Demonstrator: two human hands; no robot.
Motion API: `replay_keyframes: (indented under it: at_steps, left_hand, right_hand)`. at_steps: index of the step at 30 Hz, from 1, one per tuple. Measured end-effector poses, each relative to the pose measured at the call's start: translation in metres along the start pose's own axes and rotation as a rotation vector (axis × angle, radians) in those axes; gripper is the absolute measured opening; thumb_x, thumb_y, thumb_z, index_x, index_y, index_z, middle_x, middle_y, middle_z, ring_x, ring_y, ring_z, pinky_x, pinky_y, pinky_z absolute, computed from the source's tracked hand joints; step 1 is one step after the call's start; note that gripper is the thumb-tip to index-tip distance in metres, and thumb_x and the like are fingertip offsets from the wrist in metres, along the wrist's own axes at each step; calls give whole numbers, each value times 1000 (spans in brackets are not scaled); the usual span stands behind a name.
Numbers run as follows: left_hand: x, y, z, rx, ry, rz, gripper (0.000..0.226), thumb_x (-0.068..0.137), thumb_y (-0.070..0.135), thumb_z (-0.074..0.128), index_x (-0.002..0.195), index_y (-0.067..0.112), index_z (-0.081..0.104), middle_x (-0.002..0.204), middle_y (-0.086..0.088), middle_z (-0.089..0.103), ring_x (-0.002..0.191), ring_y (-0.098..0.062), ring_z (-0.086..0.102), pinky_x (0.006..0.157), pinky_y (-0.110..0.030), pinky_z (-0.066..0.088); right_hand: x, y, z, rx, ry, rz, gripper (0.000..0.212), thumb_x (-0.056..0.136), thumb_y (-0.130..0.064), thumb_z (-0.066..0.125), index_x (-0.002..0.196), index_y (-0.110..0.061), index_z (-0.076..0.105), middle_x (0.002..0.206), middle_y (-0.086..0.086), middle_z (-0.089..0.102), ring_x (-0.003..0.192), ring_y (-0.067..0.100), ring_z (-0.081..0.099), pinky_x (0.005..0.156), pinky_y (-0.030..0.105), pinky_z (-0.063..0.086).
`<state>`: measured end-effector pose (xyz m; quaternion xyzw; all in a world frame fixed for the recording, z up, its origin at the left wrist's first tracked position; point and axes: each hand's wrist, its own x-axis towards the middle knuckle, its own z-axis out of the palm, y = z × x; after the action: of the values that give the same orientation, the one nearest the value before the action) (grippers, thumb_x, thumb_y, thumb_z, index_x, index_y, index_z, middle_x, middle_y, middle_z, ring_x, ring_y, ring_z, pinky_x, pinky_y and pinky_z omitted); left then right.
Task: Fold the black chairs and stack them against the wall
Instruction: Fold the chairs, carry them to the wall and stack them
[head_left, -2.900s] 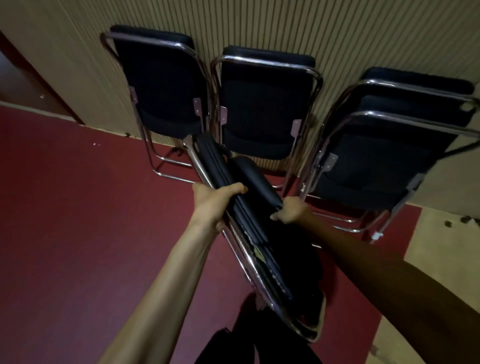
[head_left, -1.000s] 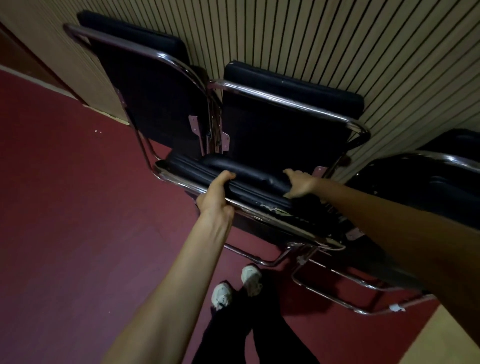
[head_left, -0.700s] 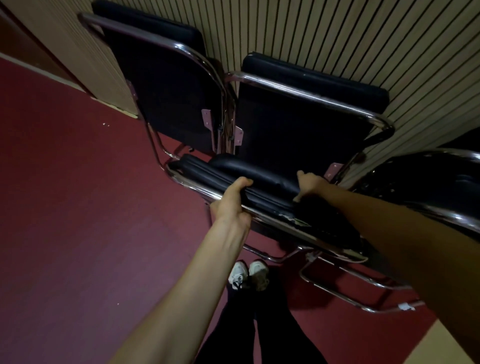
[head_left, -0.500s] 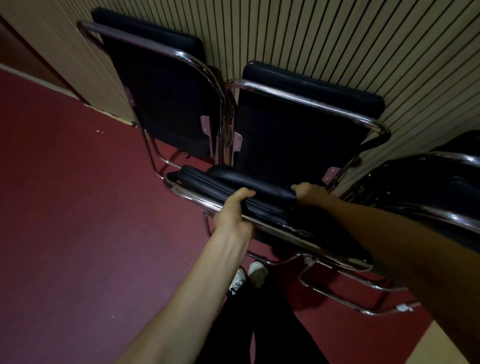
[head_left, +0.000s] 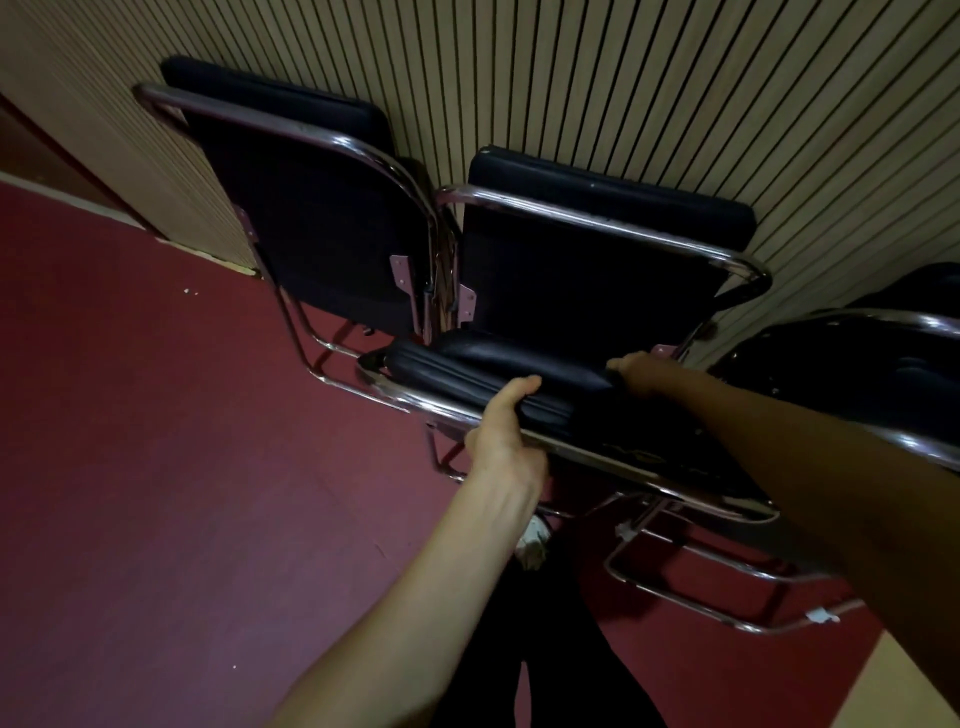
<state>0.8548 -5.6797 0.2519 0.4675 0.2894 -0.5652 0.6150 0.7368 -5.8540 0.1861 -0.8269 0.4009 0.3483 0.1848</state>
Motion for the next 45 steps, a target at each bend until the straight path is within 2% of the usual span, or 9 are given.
replay_keyframes:
  at_steps: [4,8,13,17,24,29,33,39,45]
  left_hand:
    - [16,9,23,59,-4,17,103,33,6,88,131,6,55,115,-18,68,100,-39,68,76,-58,55]
    - [7,16,54,227,-49,90,50,82,13,66,130,2,53,128,-18,59,112,-33,61,91,-45,54]
    - [24,38,92,349,46,-60,52,70,10,70,121,5,62,118,-12,66,94,-35,66,52,-50,54]
    - [26,43,116,404,18,-51,15,87,20,64,92,6,66,87,-14,72,83,-33,63,88,-45,49]
    - [41,49,130,373,20,-81,14,83,21,67,80,8,62,73,-11,67,71,-29,62,89,-40,51]
    - [48,47,124,331,-29,-48,13,82,18,66,94,15,62,103,-3,69,81,-26,64,82,-41,53]
    - [55,47,117,285,-12,-21,8,83,17,67,88,14,62,90,-6,68,77,-28,64,62,-44,50]
    - [56,77,118,349,1,6,15,90,20,66,79,10,61,81,-8,66,77,-26,61,93,-42,48]
    - [50,66,107,388,-1,-12,18,90,19,66,77,10,56,76,-6,61,72,-24,58,80,-43,43]
  right_hand:
    - [-10,6,-32,228,0,-29,56,87,-29,68,134,-6,48,135,13,51,122,28,50,97,28,39]
    - [-29,6,-63,438,54,-105,39,91,-35,61,121,-10,63,126,7,59,115,21,53,95,26,38]
    - [-62,18,-84,578,92,-109,52,94,-49,49,128,-12,60,133,4,55,121,20,50,102,26,35]
    - [-73,34,-80,618,105,-166,63,81,-62,59,132,-26,52,129,-4,52,118,16,50,97,26,38]
    - [-56,34,-60,321,441,-194,87,73,-46,75,146,-22,33,147,0,41,130,16,42,102,24,36]
    - [-55,41,-62,351,395,-238,88,73,-41,77,147,-22,33,150,-1,38,135,15,37,109,24,30]
    - [-48,41,-68,311,386,-286,85,71,-43,78,143,-23,38,144,-5,46,129,15,44,105,30,35]
    - [-32,18,-94,194,365,-232,90,68,-63,71,143,-27,36,138,-3,51,123,23,49,96,35,33]
    - [-46,16,-77,289,378,-182,90,64,-55,79,141,-28,42,137,-2,54,123,19,51,98,28,39]
